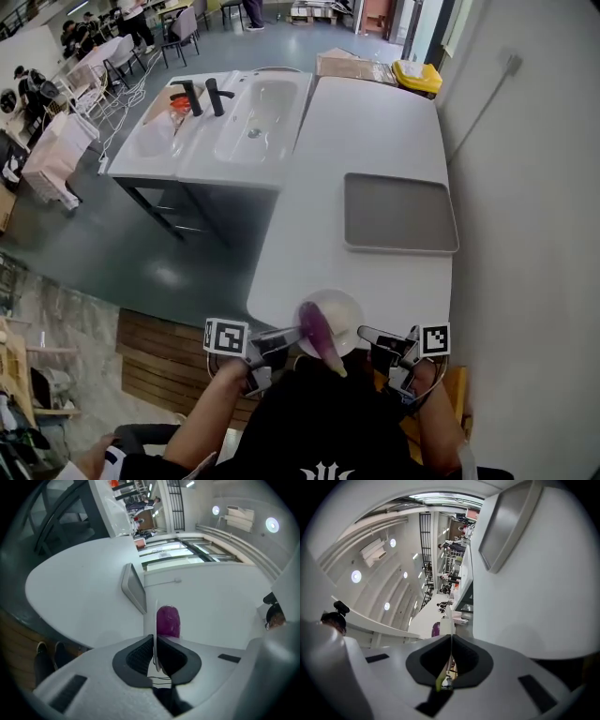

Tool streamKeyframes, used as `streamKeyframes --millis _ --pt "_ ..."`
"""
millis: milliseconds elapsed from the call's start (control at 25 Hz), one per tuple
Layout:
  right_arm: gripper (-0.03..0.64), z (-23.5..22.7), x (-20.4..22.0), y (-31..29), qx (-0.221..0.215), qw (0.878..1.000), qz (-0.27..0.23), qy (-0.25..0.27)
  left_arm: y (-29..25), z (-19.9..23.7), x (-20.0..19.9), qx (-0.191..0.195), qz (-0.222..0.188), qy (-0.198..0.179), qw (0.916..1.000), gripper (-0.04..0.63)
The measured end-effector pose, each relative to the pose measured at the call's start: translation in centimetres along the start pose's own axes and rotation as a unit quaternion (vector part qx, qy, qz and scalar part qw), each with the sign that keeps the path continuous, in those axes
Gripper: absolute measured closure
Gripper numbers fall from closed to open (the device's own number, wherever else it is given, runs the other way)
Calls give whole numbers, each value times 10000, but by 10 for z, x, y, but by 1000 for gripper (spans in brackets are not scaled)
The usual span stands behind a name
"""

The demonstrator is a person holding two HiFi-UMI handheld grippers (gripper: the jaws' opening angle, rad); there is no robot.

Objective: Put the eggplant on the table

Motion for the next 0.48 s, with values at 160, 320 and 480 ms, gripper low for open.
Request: streamKeyframes --millis 160,320,480 --pt "609 -13 22 4 -163 9985 -128 -515 3 11 13 14 291 -330 9990 578" --pt "609 -11 24 10 -27 9980 -387 -492 -3 10 10 106 387 -667 9970 578" --pt "609 -6 18 12 128 9980 -567 -245 -7 7 1 123 518 -706 9961 578"
Point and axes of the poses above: the fingertips, and each gripper's own axes: y backward along the fingers, z to its left, x out of its underside, the point moved 8 cm from there along y, backward along the fingers, and after that the axes turned 2 degrees about -y, right-handed, at the moved point
